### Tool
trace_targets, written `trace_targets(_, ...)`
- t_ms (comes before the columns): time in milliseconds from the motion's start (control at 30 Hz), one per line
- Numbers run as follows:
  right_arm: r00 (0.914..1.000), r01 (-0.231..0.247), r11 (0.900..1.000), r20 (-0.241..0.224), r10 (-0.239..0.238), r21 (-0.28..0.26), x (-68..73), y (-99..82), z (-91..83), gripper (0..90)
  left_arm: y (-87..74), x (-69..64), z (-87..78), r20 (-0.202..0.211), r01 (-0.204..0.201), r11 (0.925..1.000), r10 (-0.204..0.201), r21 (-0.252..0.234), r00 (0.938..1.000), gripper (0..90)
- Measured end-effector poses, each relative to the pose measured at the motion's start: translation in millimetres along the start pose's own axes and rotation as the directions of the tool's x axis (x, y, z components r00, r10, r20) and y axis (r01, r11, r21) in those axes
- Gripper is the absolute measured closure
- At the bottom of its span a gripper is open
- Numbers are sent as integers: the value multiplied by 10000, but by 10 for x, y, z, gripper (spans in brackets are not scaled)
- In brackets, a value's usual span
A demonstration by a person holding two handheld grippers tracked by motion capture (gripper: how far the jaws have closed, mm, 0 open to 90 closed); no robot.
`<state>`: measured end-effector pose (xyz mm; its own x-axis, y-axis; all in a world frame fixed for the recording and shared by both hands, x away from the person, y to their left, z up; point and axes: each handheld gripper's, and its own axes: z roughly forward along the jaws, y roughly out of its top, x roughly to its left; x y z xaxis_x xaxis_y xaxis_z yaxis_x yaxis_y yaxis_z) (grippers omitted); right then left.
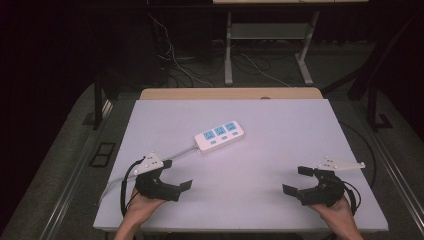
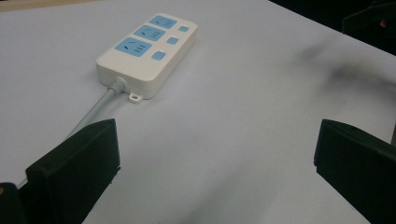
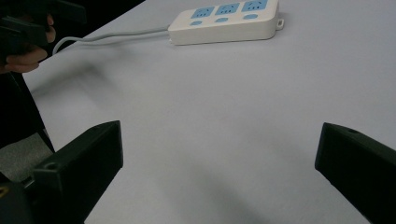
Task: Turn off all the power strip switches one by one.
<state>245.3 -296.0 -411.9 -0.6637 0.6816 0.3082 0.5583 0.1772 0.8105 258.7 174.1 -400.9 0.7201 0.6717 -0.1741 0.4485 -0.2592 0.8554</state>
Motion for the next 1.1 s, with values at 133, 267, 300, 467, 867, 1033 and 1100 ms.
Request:
trace_targets(133,10000,15,10000,4,-15,-9,-2,0,-5,6,47,-3,28,134,-80,9998,78,168,9999,0)
trace_targets(267,10000,25,10000,-12,-25,30,-2,-4,2,6,108,7,50,186,-174,9992,168,352,9997,0)
trace_targets(300,10000,39,10000,-7,-39,39,-1,-5,4,6,123,11,56,219,-187,9991,179,381,9996,0)
trace_targets(467,10000,37,9999,-18,-37,100,0,-8,13,6,192,19,97,287,-275,9986,262,449,9992,0)
trace_targets(867,10000,50,9999,16,-50,115,-4,-13,6,6,280,101,207,505,-154,9958,109,906,9987,0)
trace_targets(1033,10000,62,9999,19,-62,125,-1,-12,5,6,346,135,220,540,-179,9950,127,983,9985,0)
trace_targets(1100,10000,59,9999,11,-59,138,3,-13,8,6,376,146,224,561,-197,9947,140,1010,9983,0)
